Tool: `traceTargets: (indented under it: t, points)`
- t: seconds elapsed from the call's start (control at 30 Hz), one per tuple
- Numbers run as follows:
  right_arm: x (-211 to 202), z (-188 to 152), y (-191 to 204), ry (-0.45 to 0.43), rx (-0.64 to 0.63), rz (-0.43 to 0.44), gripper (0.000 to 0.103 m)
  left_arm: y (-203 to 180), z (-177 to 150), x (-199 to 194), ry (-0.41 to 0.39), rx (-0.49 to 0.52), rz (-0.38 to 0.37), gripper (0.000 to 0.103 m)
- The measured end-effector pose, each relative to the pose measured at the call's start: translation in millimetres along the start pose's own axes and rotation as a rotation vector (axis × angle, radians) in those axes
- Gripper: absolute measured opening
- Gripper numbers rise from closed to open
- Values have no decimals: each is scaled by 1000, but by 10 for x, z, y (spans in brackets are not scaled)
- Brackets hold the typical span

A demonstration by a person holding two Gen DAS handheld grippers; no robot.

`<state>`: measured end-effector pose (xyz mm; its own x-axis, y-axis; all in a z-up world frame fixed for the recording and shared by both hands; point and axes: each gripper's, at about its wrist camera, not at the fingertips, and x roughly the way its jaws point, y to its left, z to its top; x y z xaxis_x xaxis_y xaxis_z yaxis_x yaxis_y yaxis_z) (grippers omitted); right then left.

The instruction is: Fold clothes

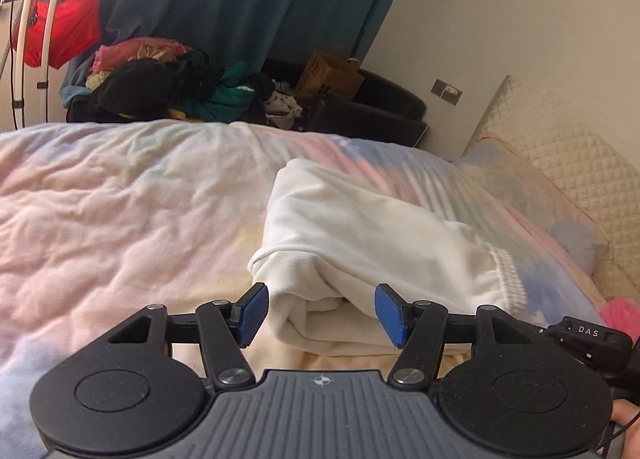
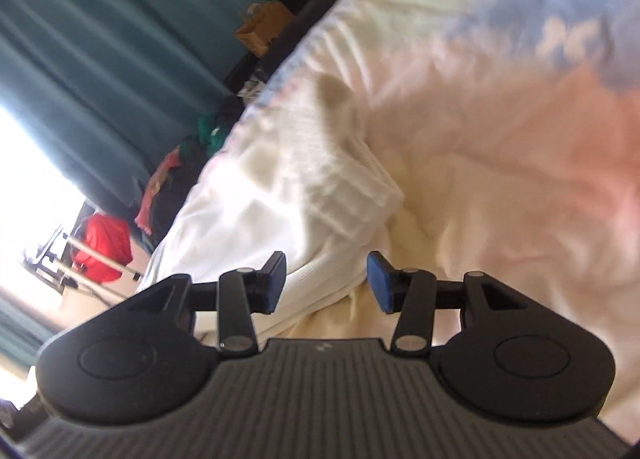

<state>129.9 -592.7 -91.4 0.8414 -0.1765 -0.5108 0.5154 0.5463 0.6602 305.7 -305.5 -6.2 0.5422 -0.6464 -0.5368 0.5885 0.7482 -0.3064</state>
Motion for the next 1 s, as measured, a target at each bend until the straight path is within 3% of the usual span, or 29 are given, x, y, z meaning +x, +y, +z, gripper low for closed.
traceTargets:
  t: [0.13,0.37,0.47,0.5,0.53,0.73,1.0]
  points:
    - [-711,34,484,-40,-204,-6,49,-362,-49,-812,-65,53,8,75]
    - [-1930,-192,976,-144,-372,78,50,-970,-287,-2065,-133,118,16,76]
    - [-2328,-342,1100,-188,-422,105,72,-1219,-439,-2460,-174,161,35,88]
    - [-2456,-400,1127,-210,-436,115,83,-1298,-496,-2575,-189,167,50,97]
    - [-2583,-459,1153,-231,-451,124,91,-1368,-545,-2670,-201,173,64,103]
    - [-3022,-854,1258,-331,-594,97,89,-1674,-837,-3034,-269,248,89,103]
    - [-3066,-1244,1167,-381,-632,62,89,-1561,-1144,-3227,-312,245,143,103]
